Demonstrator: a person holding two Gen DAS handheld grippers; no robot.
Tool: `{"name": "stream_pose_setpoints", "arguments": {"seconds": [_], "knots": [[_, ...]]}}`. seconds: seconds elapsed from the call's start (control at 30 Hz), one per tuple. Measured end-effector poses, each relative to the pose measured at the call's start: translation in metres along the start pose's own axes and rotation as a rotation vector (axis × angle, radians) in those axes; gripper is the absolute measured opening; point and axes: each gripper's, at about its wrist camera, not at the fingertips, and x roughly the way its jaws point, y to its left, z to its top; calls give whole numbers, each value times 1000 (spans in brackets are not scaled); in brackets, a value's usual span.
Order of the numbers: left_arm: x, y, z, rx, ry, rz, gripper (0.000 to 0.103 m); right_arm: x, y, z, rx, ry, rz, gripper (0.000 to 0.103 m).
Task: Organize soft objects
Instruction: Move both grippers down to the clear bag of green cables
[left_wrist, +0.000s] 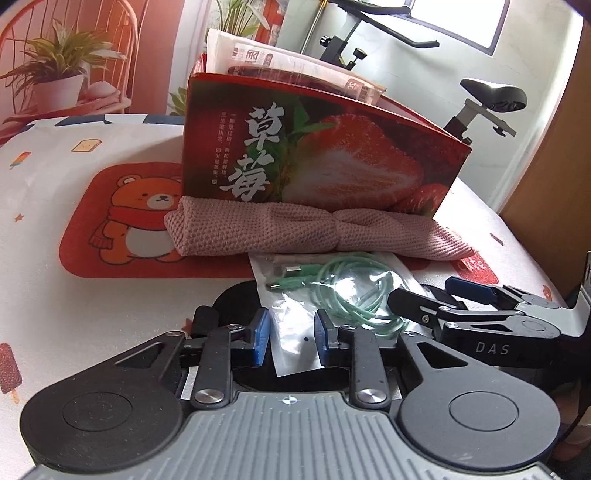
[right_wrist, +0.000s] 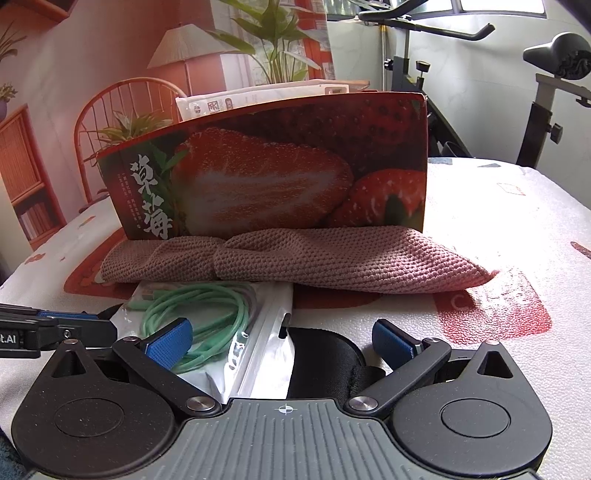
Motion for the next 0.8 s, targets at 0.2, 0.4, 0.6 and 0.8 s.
{"name": "stream_pose_setpoints", "arguments": {"seconds": [0.2, 0.4, 0.6, 0.8], "knots": [[2, 3, -1, -17, 6, -5, 29, 0, 0, 0, -11, 0, 6, 102], [3, 4, -1, -23, 8, -7, 29, 0, 1, -1, -14, -2, 8, 102], [3, 3, 0, -26, 10, -9, 29, 0, 2, -1, -30, -9, 24, 96], [4, 5, -1, -28, 12, -16, 29, -4, 7, 0, -70, -22, 18, 86]]}}
